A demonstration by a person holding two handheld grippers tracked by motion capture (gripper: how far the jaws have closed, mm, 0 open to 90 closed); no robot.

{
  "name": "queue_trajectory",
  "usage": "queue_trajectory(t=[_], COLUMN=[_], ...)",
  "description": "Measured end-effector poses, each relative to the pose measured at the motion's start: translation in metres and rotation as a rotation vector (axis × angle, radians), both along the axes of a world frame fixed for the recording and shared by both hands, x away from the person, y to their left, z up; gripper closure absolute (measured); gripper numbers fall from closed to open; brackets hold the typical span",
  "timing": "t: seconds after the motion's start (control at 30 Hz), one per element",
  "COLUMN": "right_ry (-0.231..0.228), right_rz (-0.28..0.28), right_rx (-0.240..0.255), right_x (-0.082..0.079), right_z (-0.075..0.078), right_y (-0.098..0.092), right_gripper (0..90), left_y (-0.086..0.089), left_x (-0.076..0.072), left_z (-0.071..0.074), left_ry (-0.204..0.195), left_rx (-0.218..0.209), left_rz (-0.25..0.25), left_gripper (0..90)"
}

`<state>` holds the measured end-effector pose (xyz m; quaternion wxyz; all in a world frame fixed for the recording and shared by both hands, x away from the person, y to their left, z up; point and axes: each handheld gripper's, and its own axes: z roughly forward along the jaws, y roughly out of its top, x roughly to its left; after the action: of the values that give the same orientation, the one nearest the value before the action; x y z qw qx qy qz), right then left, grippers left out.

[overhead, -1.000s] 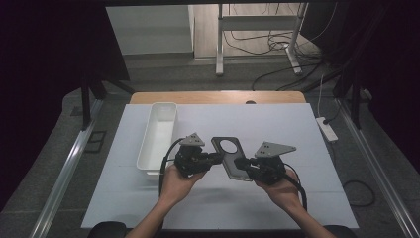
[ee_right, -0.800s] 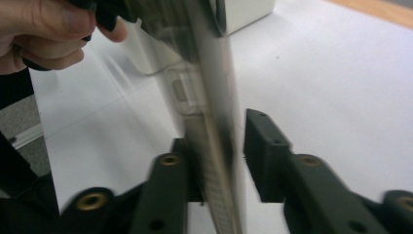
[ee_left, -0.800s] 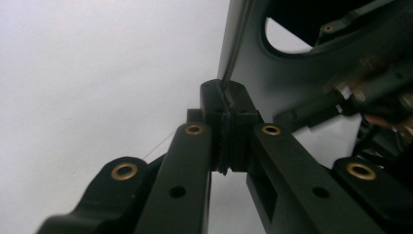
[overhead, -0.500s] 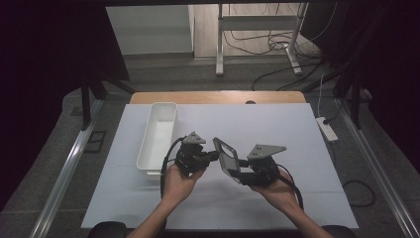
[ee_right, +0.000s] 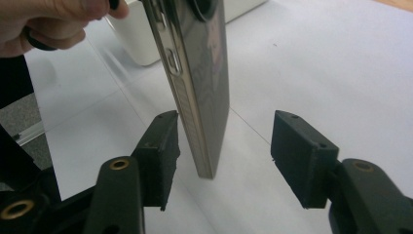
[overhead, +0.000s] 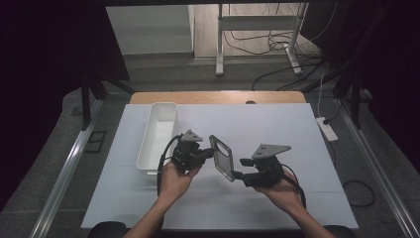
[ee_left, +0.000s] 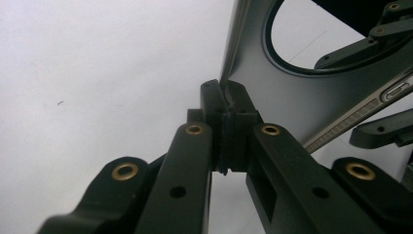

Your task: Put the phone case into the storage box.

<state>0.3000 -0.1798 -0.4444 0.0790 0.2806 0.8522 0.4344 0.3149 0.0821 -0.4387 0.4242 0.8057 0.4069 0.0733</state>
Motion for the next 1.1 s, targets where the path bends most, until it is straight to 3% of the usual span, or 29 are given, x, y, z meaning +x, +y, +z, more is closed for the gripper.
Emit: queue_trajectory(t=[0.37,0.73,1.1], right_ry=[0.026,0.041,0.053], right_rz=[-0.018,-0.039,-0.053], right_rx=[-0.025,-0.019,-0.051], right_x=[0.004,0.004,0.001], right_z=[-0.002,-0.003,-0.004], right_y=[-0.012,-0.027,-0.04], right_gripper=[34.4,27.7,20.4], left_y=[0.012,0.018,0.025], left_x=[0.005,0.009,0.015], left_z=[0.002,0.005,0.01], left_ry=[0.012,0.014,0.009], left_rx=[-0.004,0.025,0.037], left_rz=[0.015,0.018,0.029], left_gripper=[88.9,88.9,88.9])
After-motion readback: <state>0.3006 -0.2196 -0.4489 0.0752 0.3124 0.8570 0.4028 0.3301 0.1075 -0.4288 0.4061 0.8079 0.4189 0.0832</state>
